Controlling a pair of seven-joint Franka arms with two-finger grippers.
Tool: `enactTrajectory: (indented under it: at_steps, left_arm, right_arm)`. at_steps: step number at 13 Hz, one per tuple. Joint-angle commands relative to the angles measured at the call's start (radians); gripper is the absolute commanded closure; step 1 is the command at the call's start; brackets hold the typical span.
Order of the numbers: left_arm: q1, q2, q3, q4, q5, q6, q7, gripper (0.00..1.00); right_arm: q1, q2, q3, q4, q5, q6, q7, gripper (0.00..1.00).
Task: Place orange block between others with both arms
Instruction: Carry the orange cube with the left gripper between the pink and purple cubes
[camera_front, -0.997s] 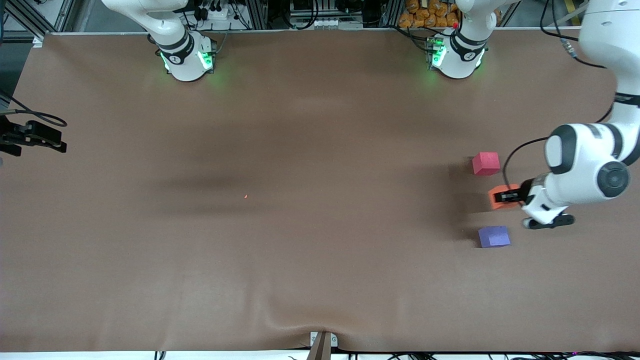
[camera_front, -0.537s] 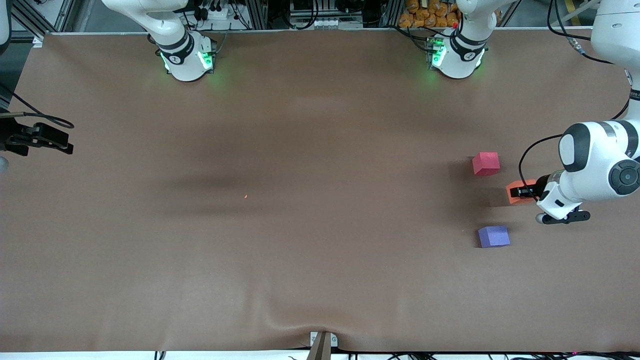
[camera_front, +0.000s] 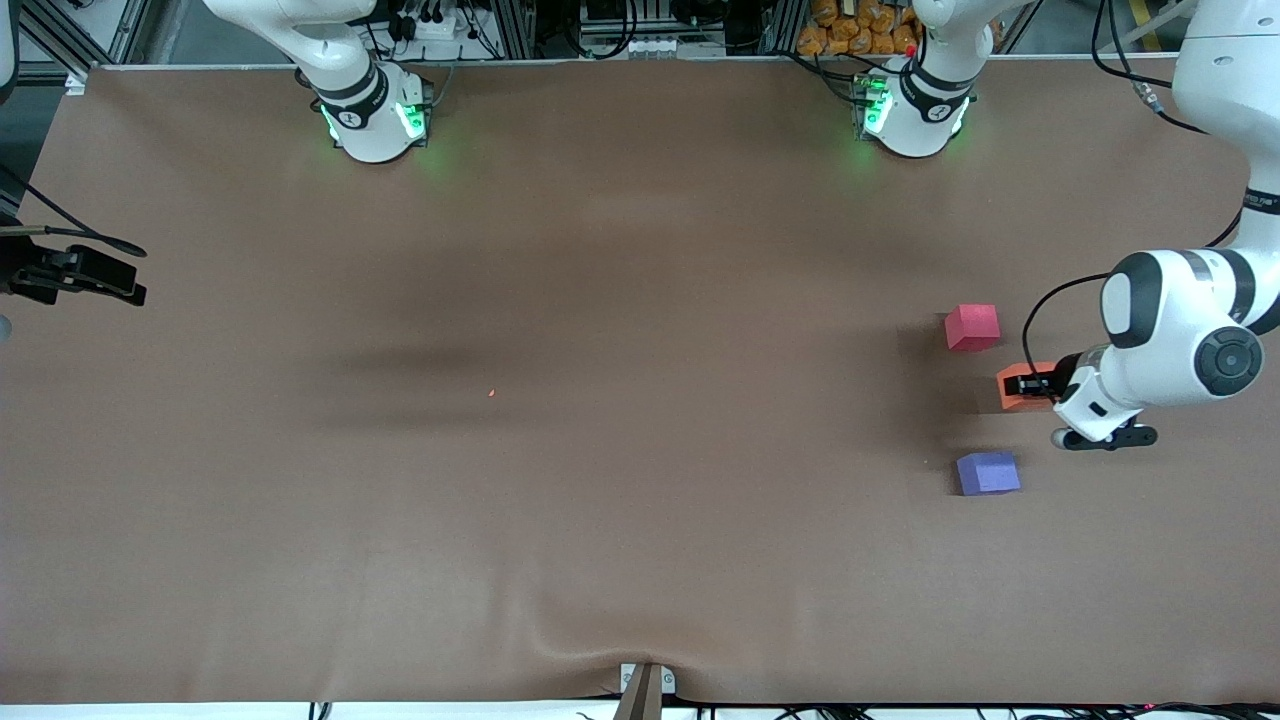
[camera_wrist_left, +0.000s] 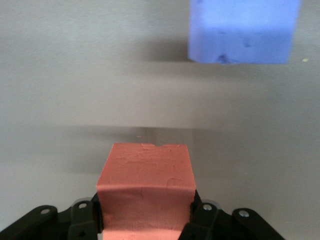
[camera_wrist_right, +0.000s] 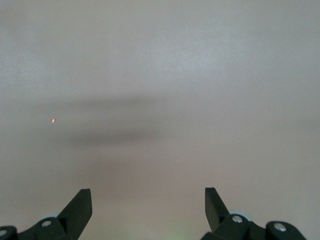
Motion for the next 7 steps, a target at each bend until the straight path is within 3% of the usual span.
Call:
enactTrajectory:
  at_steps: [1, 7]
  left_arm:
    - [0.007, 0.008, -0.027, -0.004, 0.024, 0.026, 0.009, 1.00]
    - [-0.013, 0.028, -0.029, -0.001, 0.024, 0.075, 0.009, 1.00]
  right_arm:
    - [-0.022, -0.024, 0.027, -0.019, -0.018, -0.004, 0.016, 0.00]
    - [-0.018, -0.024, 0.028, -0.018, -0.017, -0.035, 0.016, 0.00]
